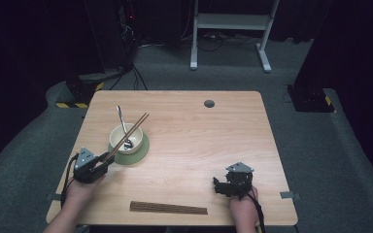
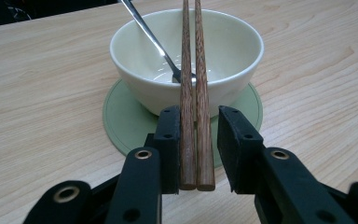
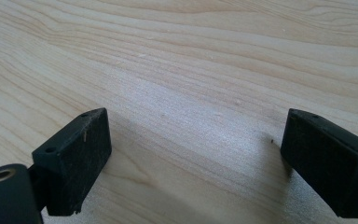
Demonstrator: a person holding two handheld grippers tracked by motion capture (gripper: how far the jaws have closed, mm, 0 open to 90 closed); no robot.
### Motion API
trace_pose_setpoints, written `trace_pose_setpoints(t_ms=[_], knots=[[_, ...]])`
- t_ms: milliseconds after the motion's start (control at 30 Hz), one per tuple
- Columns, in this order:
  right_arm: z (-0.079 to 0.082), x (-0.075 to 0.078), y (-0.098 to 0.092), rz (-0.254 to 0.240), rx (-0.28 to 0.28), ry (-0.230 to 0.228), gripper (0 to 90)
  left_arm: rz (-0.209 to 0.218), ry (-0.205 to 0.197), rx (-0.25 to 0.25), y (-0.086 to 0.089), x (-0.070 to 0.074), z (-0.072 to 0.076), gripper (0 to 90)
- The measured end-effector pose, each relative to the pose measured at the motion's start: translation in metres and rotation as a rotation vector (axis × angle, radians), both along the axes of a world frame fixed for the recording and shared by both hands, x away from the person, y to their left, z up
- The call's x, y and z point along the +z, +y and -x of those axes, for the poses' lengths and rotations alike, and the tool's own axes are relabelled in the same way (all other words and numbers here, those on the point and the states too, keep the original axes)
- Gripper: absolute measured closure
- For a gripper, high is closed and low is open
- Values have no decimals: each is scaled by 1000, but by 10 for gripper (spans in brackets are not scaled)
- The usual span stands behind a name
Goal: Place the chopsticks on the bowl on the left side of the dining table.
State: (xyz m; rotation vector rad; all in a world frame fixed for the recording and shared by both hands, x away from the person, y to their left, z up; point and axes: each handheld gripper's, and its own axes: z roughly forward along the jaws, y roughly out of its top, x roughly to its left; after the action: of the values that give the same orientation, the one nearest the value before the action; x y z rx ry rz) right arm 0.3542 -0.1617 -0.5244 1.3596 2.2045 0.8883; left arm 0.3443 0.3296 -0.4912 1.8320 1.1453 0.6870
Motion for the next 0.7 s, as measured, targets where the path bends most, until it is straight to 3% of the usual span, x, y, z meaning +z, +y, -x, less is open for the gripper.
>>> trace_pose_setpoints(t_ms=[467, 700], knots=[[0, 0, 0, 2, 1, 0, 81, -2, 2, -19, -2, 0, 0, 761], [0, 0, 0, 0, 0, 0, 81, -12, -7, -61, -5, 1, 5, 760]])
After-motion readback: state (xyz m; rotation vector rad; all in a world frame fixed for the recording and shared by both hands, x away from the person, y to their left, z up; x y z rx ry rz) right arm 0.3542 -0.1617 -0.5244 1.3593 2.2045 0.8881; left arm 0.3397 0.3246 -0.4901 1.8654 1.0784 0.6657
